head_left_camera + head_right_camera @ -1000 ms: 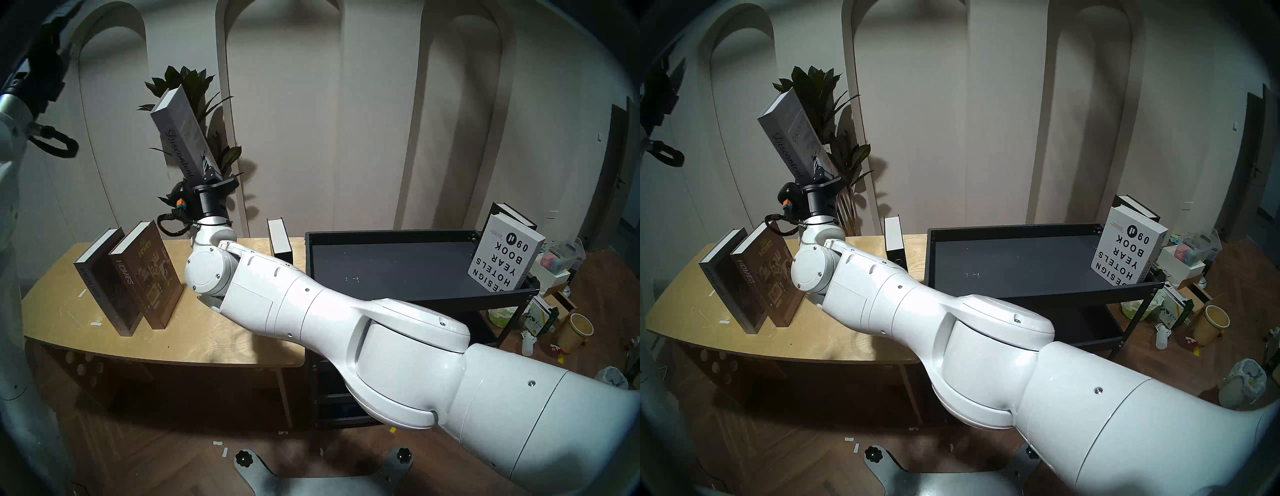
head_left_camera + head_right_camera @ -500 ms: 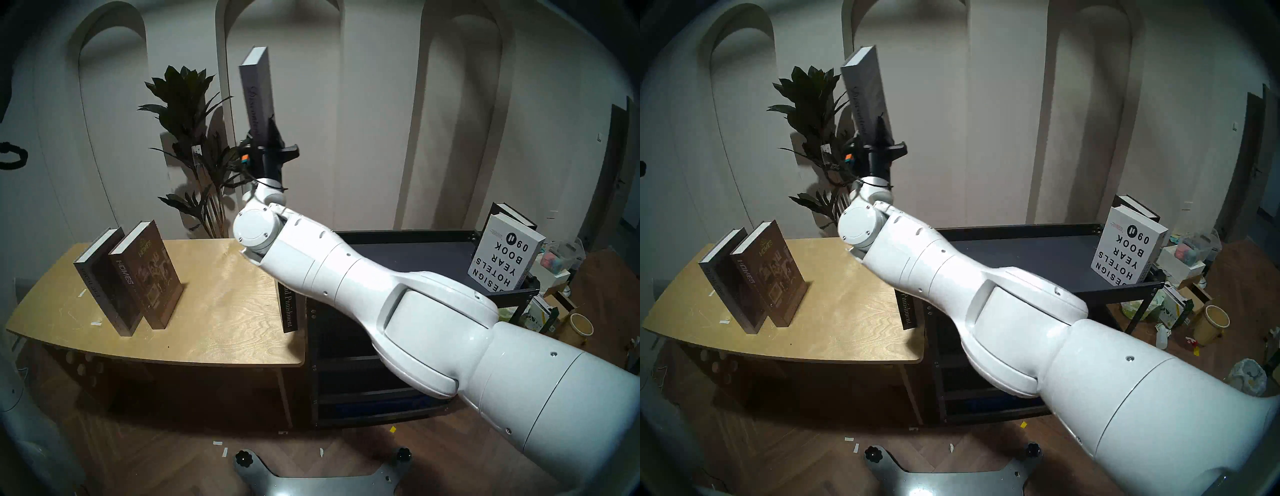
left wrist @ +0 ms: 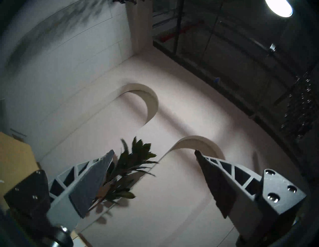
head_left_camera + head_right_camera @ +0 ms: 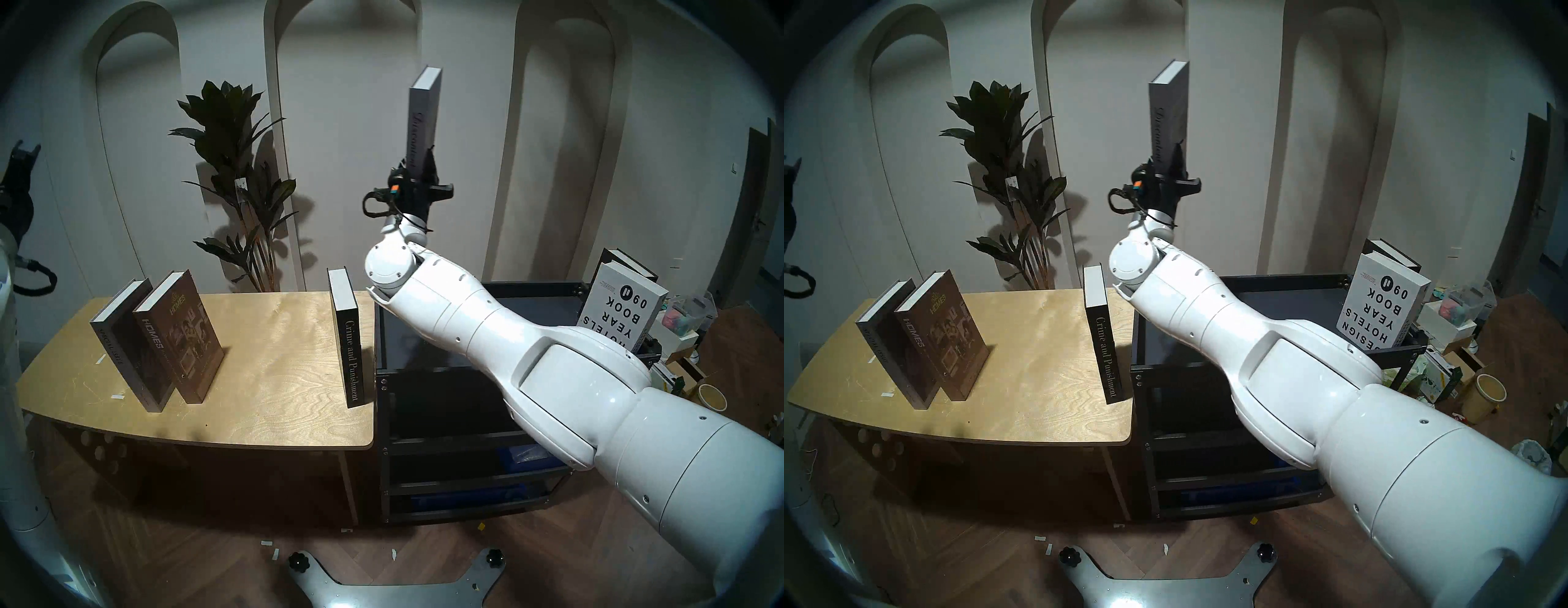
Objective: Move the books from the display table onto the shelf, standing them upright with spines facing out and tallest at one end
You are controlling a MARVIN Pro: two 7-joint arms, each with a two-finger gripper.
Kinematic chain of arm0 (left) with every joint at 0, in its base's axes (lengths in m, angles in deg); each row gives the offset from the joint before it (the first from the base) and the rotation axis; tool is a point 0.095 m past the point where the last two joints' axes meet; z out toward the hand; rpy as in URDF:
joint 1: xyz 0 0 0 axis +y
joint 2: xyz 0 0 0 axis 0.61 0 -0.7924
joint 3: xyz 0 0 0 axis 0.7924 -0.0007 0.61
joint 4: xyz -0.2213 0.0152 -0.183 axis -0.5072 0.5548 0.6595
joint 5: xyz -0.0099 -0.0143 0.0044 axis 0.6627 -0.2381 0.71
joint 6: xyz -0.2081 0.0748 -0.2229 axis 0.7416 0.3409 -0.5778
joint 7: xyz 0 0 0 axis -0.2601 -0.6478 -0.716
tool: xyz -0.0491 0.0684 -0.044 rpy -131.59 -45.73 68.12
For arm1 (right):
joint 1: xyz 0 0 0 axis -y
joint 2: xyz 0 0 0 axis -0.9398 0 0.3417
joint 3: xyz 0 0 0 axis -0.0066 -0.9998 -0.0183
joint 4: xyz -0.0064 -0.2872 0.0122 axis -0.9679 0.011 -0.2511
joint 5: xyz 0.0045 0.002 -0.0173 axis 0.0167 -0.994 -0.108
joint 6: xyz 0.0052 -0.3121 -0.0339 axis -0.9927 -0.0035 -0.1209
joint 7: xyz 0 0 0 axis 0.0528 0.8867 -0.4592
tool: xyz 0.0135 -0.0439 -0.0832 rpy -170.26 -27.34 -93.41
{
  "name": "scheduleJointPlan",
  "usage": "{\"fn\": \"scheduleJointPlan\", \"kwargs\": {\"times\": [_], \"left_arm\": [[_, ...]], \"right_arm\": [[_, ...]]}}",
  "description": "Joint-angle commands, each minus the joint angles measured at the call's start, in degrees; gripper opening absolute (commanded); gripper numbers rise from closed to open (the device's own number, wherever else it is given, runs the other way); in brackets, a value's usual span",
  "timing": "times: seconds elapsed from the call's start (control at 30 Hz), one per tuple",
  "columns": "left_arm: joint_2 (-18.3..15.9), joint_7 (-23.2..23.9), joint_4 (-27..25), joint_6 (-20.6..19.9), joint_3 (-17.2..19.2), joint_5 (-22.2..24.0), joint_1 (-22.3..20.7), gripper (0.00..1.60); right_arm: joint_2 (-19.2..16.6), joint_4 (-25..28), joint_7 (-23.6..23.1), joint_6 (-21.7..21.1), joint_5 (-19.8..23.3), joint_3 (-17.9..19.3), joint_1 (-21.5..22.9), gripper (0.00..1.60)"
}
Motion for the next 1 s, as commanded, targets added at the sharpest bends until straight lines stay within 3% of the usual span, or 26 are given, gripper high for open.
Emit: {"fn": "scheduleJointPlan", "kwargs": {"times": [0.0,0.33,0.97], "left_arm": [[2.8,-0.4,1.4,-2.0,1.3,-2.0,5.8,1.6],[6.0,-2.2,6.2,-4.3,4.7,-4.0,10.7,1.6],[10.9,-3.8,14.8,-7.0,11.9,-6.4,17.0,1.6]], "right_arm": [[-5.4,-0.2,2.4,0.8,0.0,1.5,-2.0,0.0],[-6.5,1.2,4.5,1.9,0.5,1.4,-6.3,0.0],[-5.2,8.3,4.6,4.4,0.3,1.3,-6.3,0.0]]}}
